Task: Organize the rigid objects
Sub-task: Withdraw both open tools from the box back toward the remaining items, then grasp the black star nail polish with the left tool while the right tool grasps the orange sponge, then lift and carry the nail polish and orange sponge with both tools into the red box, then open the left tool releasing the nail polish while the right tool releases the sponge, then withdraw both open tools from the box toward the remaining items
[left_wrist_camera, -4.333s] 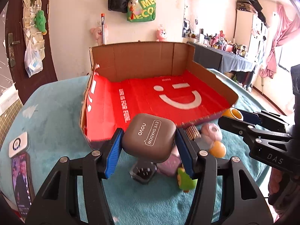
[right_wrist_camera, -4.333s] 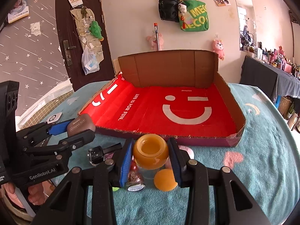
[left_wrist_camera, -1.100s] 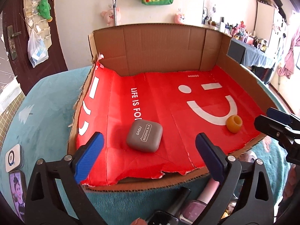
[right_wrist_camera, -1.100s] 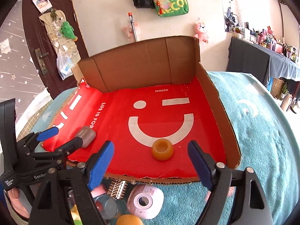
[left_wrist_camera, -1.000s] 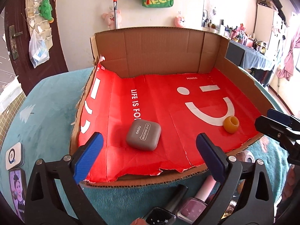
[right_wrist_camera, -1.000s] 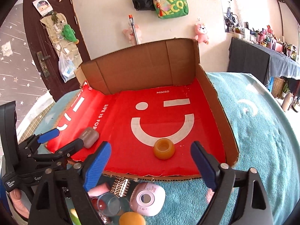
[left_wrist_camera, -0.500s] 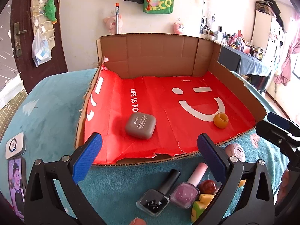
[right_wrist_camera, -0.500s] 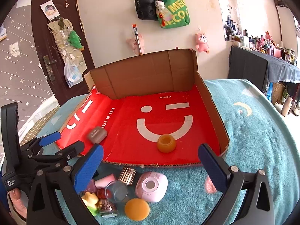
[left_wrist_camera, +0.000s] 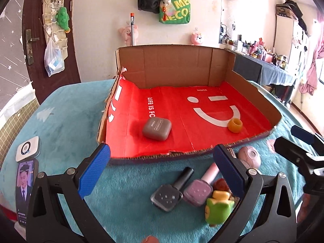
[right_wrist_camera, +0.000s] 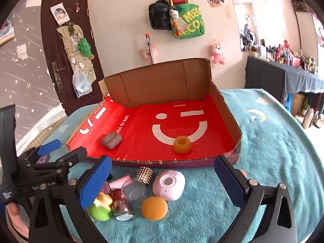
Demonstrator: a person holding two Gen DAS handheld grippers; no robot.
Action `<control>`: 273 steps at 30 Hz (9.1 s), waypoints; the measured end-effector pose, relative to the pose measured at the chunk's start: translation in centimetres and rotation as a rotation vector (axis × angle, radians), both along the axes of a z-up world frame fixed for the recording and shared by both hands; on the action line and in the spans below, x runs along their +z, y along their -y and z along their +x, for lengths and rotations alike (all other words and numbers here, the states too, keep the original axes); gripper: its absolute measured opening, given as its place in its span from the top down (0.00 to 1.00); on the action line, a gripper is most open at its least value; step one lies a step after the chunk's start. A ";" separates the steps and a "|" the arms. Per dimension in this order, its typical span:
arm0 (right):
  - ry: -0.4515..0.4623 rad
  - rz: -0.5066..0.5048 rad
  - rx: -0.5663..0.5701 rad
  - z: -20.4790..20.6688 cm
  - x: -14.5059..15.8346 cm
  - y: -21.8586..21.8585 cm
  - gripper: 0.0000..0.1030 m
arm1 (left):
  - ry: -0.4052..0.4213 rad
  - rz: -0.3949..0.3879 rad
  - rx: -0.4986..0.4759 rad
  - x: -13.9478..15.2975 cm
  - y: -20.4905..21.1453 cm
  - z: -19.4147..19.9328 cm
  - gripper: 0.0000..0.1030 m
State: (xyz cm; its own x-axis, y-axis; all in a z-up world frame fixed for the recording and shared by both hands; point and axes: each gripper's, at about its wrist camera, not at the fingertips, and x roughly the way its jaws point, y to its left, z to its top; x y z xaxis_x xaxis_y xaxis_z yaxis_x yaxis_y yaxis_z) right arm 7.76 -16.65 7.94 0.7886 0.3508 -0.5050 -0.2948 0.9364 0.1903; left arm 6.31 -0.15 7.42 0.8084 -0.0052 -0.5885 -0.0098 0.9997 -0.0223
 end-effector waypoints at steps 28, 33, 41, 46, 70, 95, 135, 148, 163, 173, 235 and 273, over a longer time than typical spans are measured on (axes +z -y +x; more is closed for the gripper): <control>0.022 -0.131 -0.024 -4.7 -4.3 -1.6 0.00 | -0.082 -0.036 -0.045 -4.3 -0.3 -3.8 0.00; -0.008 -0.101 -0.031 -4.8 -5.2 -1.1 0.00 | -0.101 -0.036 -0.054 -5.1 -0.3 -4.2 0.00; -0.054 -0.093 -0.037 -4.7 -6.4 -0.8 0.00 | -0.120 -0.053 -0.052 -5.7 -0.7 -4.8 0.00; -0.067 -0.092 -0.037 -4.6 -6.7 -0.8 0.00 | -0.136 -0.043 -0.055 -6.3 -0.5 -5.1 0.00; -0.119 -0.110 -0.035 -2.6 -7.7 -1.0 0.16 | -0.195 -0.001 0.004 -7.4 -1.4 -1.3 0.00; -0.100 -0.139 0.033 -2.5 -7.4 -3.0 0.61 | -0.162 0.035 -0.122 -6.4 0.4 -1.0 0.60; -0.063 -0.063 0.102 -5.2 -3.7 -2.3 0.61 | -0.082 -0.049 -0.153 -3.2 -1.2 -5.5 0.60; -0.060 -0.025 0.167 -2.3 -0.8 -2.3 0.61 | -0.050 -0.064 -0.212 -0.7 -1.0 -2.8 0.60; -0.115 -0.048 0.216 2.8 0.2 -2.8 0.62 | -0.141 -0.107 -0.257 -0.8 -1.8 2.2 0.60; -0.216 -0.062 0.184 7.1 -1.4 -3.0 0.61 | -0.210 -0.104 -0.245 -2.3 -1.7 5.8 0.61; -0.269 -0.217 -0.021 14.4 -5.2 -2.6 0.61 | -0.242 -0.030 -0.117 -5.5 -1.2 12.7 0.61; -0.119 -0.119 -0.016 7.9 -0.4 -1.3 0.21 | -0.076 0.039 -0.070 -0.7 -1.1 7.5 0.03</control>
